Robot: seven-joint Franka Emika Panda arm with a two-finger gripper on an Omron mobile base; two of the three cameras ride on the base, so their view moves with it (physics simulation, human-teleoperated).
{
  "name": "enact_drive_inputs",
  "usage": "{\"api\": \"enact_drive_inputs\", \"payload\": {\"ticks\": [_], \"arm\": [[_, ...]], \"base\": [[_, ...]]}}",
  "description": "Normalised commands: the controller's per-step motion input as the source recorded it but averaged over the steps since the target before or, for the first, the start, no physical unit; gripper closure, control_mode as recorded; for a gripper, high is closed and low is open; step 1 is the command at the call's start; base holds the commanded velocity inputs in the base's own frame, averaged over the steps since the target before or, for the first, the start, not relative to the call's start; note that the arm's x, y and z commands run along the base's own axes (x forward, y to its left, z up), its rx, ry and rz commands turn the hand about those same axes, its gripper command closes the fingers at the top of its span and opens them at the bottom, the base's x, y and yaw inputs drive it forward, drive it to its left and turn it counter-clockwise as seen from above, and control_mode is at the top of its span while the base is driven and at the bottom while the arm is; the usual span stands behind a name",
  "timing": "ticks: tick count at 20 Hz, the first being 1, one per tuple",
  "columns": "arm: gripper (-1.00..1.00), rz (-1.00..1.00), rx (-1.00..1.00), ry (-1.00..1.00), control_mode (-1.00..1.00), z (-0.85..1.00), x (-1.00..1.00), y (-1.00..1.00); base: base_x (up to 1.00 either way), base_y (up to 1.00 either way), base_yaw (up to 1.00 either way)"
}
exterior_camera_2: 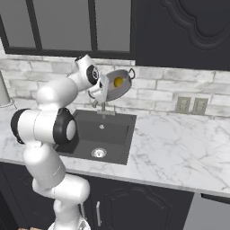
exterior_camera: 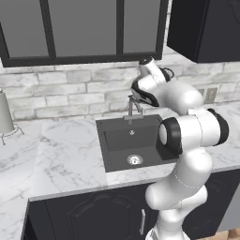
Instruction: Dump the lemon from the pot into the sink. Then turn on the water and wash the lemon. Then turn off the water and put the lemon back in the pot.
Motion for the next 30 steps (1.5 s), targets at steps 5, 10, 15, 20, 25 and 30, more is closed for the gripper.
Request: {"api": "enact_drive_inputs", "payload": {"ticks": [5,10,15,20,25,30], "arm": [[1.0,0.0,-0.15,0.0,-1.0,0.06,0.0,0.0],[1.0,0.0,-0.1,0.0,-1.0,0.14,0.0,-0.01],[1.0,0.0,-0.09,0.0,-1.0,0.07,0.0,-0.03],[1.0,0.0,-0.11,0.0,-1.0,0.04,0.0,-0.11],[1.0,0.0,-0.14,0.0,-1.0,0.05,0.0,-0.11],[1.0,0.0,-0.16,0.0,-1.0,0.06,0.0,-0.06]], "base": [[0.0,0.0,0.0],[0.0,0.0,0.0],[0.0,0.0,0.0],[0.0,0.0,0.0],[0.0,0.0,0.0],[0.0,0.0,0.0]]}}
